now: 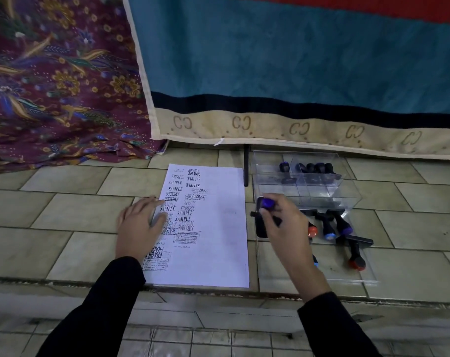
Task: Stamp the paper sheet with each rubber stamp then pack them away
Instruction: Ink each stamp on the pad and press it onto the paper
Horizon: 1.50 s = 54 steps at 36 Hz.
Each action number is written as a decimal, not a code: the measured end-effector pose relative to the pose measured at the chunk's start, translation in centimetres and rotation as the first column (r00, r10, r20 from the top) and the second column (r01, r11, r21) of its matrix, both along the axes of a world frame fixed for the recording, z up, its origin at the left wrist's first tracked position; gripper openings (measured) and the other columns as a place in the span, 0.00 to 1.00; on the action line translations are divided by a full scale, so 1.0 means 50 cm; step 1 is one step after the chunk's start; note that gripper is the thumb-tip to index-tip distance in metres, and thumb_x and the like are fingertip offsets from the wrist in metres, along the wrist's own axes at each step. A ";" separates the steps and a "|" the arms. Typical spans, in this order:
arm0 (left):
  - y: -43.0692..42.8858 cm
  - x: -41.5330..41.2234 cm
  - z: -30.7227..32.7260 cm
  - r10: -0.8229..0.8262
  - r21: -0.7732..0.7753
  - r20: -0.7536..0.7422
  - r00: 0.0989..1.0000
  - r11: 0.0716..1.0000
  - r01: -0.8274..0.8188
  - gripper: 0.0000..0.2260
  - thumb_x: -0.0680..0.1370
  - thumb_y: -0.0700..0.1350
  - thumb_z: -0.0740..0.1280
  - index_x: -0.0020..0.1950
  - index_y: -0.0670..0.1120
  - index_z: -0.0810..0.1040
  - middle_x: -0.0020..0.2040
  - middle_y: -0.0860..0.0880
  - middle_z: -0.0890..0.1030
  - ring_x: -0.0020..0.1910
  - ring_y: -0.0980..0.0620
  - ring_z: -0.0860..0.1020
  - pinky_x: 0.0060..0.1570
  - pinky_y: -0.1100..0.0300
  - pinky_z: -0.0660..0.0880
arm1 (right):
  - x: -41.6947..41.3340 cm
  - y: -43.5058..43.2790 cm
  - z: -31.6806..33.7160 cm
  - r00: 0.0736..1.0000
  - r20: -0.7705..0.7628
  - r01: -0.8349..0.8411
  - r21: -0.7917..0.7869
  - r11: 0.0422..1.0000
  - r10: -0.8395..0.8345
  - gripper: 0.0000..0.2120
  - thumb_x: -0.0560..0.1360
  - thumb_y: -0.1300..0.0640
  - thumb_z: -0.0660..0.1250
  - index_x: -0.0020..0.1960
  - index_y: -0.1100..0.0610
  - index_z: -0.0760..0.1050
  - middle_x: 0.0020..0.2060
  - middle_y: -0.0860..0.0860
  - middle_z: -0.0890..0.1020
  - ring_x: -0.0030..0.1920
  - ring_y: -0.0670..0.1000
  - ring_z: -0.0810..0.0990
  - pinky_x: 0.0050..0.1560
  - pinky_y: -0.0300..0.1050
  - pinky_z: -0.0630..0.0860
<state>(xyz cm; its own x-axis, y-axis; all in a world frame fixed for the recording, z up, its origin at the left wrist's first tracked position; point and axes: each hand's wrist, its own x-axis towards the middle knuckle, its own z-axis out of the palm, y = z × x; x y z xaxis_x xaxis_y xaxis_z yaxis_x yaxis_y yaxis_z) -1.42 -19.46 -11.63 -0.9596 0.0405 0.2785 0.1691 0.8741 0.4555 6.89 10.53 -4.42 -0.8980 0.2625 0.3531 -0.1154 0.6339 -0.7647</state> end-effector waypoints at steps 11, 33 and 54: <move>-0.004 -0.005 -0.010 0.000 0.001 -0.007 1.000 1.000 0.000 0.17 0.75 0.56 0.60 0.62 0.57 0.77 0.68 0.54 0.75 0.67 0.52 0.69 0.66 0.60 0.52 | 0.013 0.030 -0.037 0.995 0.097 0.018 0.136 0.991 -0.032 0.15 0.76 0.63 0.67 0.61 0.55 0.75 0.50 0.46 0.78 0.45 0.45 0.78 0.48 0.35 0.73; -0.002 -0.003 -0.010 0.004 0.007 -0.001 1.000 1.000 -0.004 0.17 0.75 0.56 0.60 0.62 0.57 0.78 0.68 0.53 0.75 0.67 0.50 0.71 0.70 0.50 0.56 | 0.003 0.020 -0.027 0.990 0.126 0.030 0.251 0.968 -0.063 0.17 0.76 0.63 0.67 0.64 0.57 0.75 0.52 0.53 0.82 0.52 0.50 0.81 0.53 0.39 0.77; 0.003 0.005 0.008 0.002 0.017 0.010 1.000 1.000 -0.002 0.18 0.75 0.55 0.60 0.63 0.55 0.78 0.68 0.52 0.76 0.68 0.49 0.70 0.70 0.51 0.56 | 0.018 -0.219 -0.033 0.914 0.082 -0.404 0.115 0.907 0.397 0.14 0.76 0.59 0.66 0.62 0.59 0.75 0.54 0.56 0.80 0.53 0.53 0.78 0.56 0.42 0.74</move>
